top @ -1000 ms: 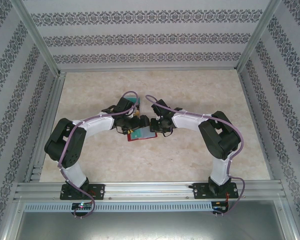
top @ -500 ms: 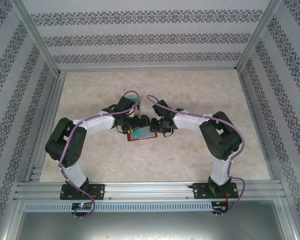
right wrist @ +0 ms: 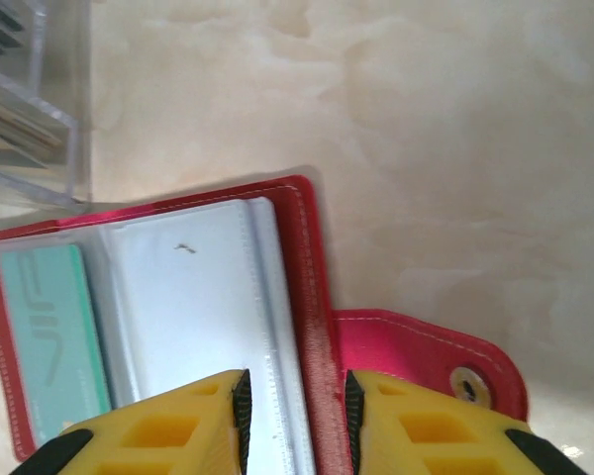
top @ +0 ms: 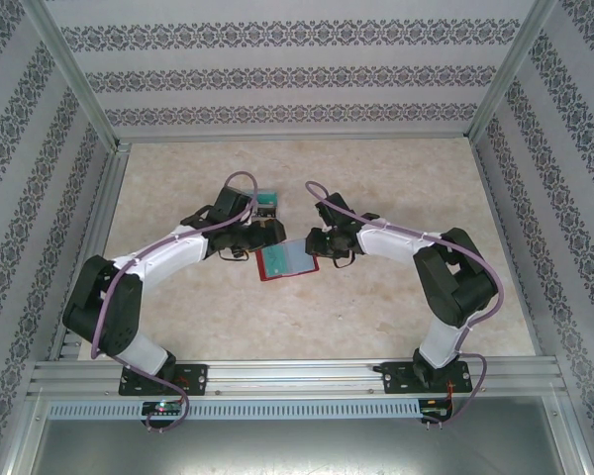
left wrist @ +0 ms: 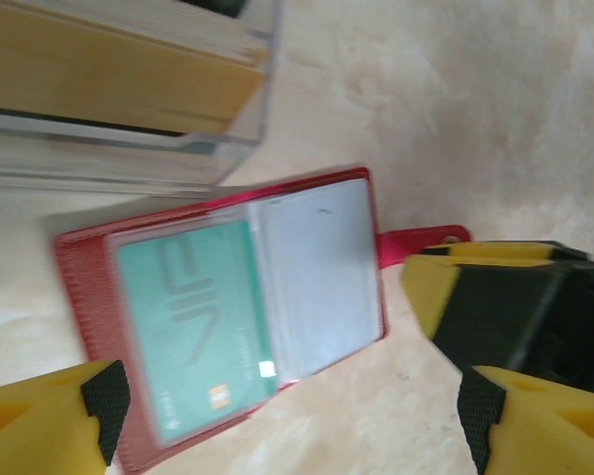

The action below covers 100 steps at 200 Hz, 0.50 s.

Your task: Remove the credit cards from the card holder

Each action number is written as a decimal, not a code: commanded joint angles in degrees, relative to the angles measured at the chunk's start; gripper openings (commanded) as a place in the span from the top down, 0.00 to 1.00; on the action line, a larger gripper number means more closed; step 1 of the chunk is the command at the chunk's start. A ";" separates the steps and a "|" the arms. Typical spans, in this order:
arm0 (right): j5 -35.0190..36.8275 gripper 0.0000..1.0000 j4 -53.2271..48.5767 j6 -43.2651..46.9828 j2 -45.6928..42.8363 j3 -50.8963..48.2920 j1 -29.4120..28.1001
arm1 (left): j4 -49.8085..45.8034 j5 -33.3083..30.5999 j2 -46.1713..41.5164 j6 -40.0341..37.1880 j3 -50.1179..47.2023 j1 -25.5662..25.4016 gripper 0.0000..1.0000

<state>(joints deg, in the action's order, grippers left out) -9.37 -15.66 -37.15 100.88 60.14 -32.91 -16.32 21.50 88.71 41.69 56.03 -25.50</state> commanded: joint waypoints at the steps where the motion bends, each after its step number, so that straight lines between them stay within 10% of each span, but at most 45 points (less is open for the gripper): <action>1: -3.60 0.67 2.12 1.40 -0.86 2.41 -1.22 | -3.65 -3.32 -0.74 -1.61 -2.94 1.16 0.25; 52: -15.48 0.78 6.86 -0.95 6.61 6.60 -4.16 | -1.23 -2.04 4.35 -0.93 -4.44 1.38 0.84; 100: -19.19 0.84 9.76 -4.04 11.25 5.78 -3.76 | 0.22 -0.60 7.82 -0.96 -4.08 1.35 0.86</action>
<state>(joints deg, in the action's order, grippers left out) -25.06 -7.81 -39.29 110.78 66.06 -36.97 -17.39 19.68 95.31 40.91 51.96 -24.58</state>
